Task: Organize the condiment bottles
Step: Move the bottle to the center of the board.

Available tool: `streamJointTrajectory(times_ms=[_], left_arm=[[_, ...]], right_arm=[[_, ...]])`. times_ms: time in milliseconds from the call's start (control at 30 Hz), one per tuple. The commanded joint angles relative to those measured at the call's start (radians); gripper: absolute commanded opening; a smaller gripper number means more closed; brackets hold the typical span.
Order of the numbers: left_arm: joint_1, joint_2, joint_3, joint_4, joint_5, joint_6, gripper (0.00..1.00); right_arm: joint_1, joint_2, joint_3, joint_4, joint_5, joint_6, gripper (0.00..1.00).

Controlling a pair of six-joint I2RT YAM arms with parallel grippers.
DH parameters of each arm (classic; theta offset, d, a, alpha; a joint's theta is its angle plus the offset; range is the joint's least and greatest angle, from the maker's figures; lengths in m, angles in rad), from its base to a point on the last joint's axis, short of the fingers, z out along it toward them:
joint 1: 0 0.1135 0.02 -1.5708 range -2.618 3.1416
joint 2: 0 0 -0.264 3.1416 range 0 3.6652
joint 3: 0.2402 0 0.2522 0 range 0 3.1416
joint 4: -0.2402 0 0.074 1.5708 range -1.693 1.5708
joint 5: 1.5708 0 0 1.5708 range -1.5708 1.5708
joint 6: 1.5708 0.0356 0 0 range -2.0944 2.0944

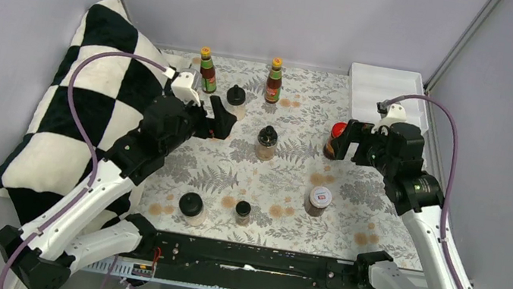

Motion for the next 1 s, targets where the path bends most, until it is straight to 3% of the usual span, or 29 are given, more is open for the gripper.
streamJointTrajectory(times_ms=[0,433,967], left_arm=[[-0.004,-0.013,-0.043,0.058,0.017,-0.031,0.99],[-0.005,-0.103,-0.092,0.122,0.018,-0.061,0.99],[-0.005,-0.051,-0.004,-0.015,0.035,-0.064,0.99]], right_arm=[[0.002,-0.037,-0.022,0.051,0.015,0.009,1.00],[0.002,-0.069,-0.042,0.042,-0.035,0.029,1.00],[0.002,-0.086,-0.063,0.094,-0.102,0.061,1.00]])
